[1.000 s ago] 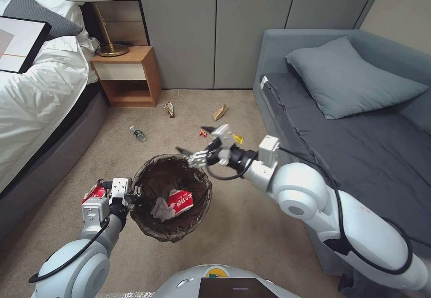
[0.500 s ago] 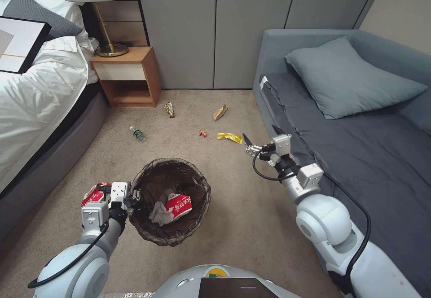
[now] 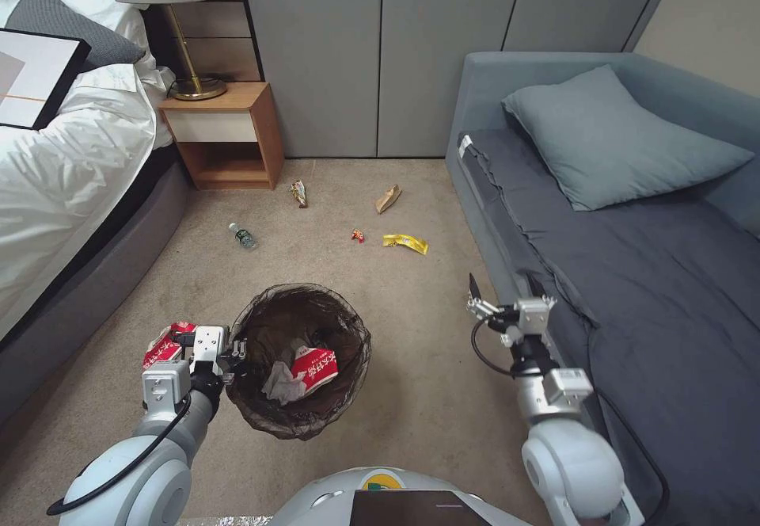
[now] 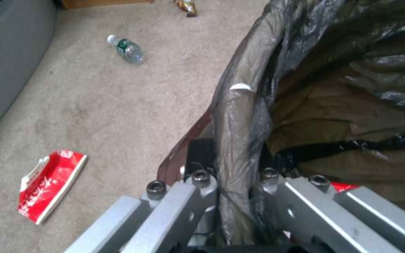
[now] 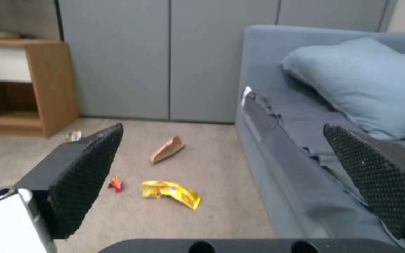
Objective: Pick up the trash bin, then pick up the garbage from the floor and place it into the trash bin.
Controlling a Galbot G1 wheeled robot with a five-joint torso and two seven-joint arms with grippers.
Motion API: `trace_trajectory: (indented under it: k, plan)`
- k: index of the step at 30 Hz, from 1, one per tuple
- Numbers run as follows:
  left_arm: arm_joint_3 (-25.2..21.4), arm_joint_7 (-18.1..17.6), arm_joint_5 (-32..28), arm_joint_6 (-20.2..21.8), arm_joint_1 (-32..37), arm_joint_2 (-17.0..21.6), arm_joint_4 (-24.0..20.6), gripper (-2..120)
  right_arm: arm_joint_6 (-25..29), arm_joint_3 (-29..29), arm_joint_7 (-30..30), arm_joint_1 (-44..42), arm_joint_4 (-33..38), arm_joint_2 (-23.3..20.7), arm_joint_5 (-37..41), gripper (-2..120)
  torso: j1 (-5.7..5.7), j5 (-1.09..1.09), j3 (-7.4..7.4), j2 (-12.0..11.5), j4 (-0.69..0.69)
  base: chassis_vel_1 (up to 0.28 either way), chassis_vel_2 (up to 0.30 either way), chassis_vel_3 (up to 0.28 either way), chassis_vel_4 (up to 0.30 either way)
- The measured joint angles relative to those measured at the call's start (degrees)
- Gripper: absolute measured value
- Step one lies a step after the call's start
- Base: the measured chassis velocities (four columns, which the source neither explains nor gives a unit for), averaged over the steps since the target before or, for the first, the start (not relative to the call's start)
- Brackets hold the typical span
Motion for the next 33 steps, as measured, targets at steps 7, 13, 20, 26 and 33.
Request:
trace_trajectory:
  k: [7,13,20,26,33]
  plan:
    - [0.23,0.01,-0.17,-0.01,-0.72,-1.2,0.0,2,4.46,-0.91,4.37,-1.34,-0.42,-0.73,-0.63,100,0.0,0.0,0.0,0.0,0.01,0.0,0.0,0.0,0.0]
    - [-0.03,0.0,0.32,0.07,-2.11,-2.71,0.0,2,3.67,-0.25,5.31,-0.77,0.05,-0.91,-0.38,100,0.0,0.01,0.0,0.0,0.01,0.0,0.0,0.0,0.0]
    - [0.61,-0.08,0.28,0.63,-4.08,-3.26,0.0,2,1.92,2.09,5.2,-1.13,1.61,-0.93,0.22,100,0.0,0.01,0.0,0.0,0.0,0.0,0.0,0.0,0.0]
    - [0.72,-0.08,0.25,0.91,-5.45,-4.01,0.0,2,0.95,3.49,4.86,-1.87,2.74,-0.87,0.38,100,0.0,0.01,0.0,0.0,0.01,0.0,0.0,0.0,0.0]
    - [0.77,-0.07,0.24,0.99,-5.82,-4.04,0.0,2,0.01,3.46,4.89,-2.06,3.0,-0.66,-0.51,100,0.0,0.01,0.01,0.0,0.01,0.0,0.0,0.0,0.0]
